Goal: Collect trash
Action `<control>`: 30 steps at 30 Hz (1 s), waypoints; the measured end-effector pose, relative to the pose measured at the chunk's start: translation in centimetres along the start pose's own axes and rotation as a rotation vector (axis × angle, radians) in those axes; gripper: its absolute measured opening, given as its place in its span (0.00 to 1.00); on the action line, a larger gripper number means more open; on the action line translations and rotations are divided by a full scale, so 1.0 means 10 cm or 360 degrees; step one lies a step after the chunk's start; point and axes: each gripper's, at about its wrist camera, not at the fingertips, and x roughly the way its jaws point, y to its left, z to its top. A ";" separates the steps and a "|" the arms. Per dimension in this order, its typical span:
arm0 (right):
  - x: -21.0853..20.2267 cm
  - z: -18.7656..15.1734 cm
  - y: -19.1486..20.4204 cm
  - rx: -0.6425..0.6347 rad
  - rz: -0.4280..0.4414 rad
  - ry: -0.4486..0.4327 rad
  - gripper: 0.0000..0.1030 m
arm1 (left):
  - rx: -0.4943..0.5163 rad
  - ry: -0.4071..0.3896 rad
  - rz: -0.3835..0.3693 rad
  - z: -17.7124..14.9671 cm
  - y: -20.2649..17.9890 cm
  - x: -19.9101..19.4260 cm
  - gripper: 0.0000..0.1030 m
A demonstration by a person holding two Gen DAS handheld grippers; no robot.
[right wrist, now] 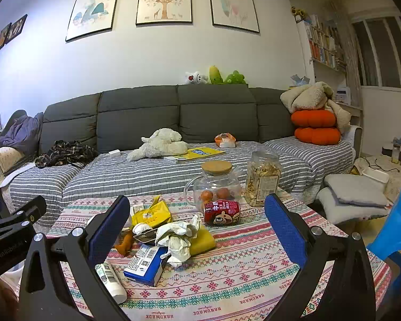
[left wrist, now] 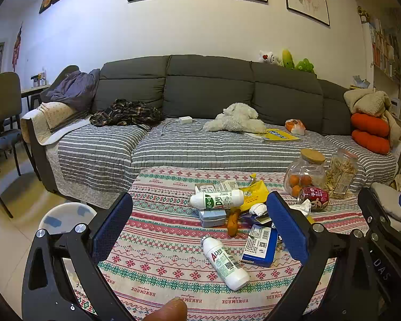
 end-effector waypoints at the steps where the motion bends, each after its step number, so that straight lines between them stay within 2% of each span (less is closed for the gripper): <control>1: 0.00 0.00 0.00 -0.0001 0.0000 0.0000 0.95 | 0.0000 0.0000 0.0001 0.00 0.00 0.00 0.93; 12: 0.02 -0.03 -0.01 -0.0012 0.0001 0.0033 0.95 | 0.0006 0.0024 0.0005 -0.06 0.03 0.04 0.93; 15: 0.06 -0.06 -0.03 -0.0009 0.0000 0.0078 0.95 | 0.0014 0.0103 -0.0028 -0.08 0.02 0.12 0.93; 19: 0.25 -0.08 -0.15 0.0061 -0.0019 0.0246 0.95 | 0.0016 0.0353 -0.0066 -0.13 -0.03 0.41 0.93; 24: 0.49 -0.11 -0.41 0.0213 -0.0041 0.0468 0.95 | -0.0018 0.0816 -0.0133 -0.38 -0.13 0.94 0.93; 27: 0.66 -0.17 -0.49 0.0247 -0.0037 0.0607 0.95 | -0.0133 0.1097 -0.0130 -0.60 -0.11 1.30 0.93; 30: 0.82 -0.26 -0.52 0.0283 -0.0022 0.0752 0.95 | -0.0233 0.1241 -0.0138 -0.77 -0.06 1.51 0.87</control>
